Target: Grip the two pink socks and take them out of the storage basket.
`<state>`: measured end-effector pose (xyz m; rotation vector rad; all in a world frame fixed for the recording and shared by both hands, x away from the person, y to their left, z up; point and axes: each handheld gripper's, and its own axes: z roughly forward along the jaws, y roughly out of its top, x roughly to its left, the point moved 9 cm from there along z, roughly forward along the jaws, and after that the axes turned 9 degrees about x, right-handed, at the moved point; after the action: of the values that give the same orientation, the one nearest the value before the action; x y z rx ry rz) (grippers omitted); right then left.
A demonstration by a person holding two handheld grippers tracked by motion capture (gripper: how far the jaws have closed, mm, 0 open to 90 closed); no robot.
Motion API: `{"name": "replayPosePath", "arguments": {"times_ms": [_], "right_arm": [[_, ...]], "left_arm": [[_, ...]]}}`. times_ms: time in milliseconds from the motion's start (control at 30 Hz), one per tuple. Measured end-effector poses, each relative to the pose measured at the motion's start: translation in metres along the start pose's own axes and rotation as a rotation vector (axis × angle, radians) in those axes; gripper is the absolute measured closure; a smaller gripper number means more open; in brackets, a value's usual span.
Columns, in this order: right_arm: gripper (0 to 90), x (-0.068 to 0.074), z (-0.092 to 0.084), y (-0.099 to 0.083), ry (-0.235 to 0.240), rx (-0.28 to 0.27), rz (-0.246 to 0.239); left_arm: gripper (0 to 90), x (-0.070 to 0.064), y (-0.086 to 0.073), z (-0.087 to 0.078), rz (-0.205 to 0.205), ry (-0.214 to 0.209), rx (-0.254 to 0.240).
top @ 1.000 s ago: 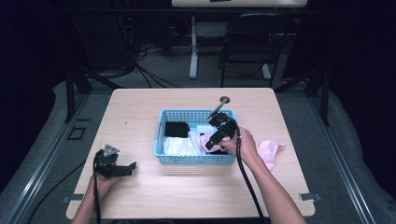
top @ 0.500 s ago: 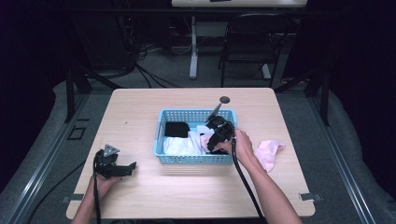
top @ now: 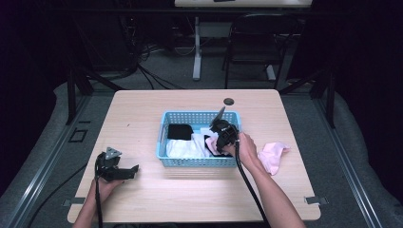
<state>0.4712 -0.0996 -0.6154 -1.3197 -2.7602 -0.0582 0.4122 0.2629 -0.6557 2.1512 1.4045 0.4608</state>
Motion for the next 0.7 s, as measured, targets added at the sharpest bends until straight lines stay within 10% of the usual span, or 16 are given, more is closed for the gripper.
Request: {"name": "replayPosePath", "arguments": {"times_ms": [700], "right_arm": [[87.4, -0.006, -0.055, -0.011, 0.008, -0.159, 0.007]], "left_arm": [[0.3, 0.000, 0.000, 0.000, 0.001, -0.003, 0.006]]}}
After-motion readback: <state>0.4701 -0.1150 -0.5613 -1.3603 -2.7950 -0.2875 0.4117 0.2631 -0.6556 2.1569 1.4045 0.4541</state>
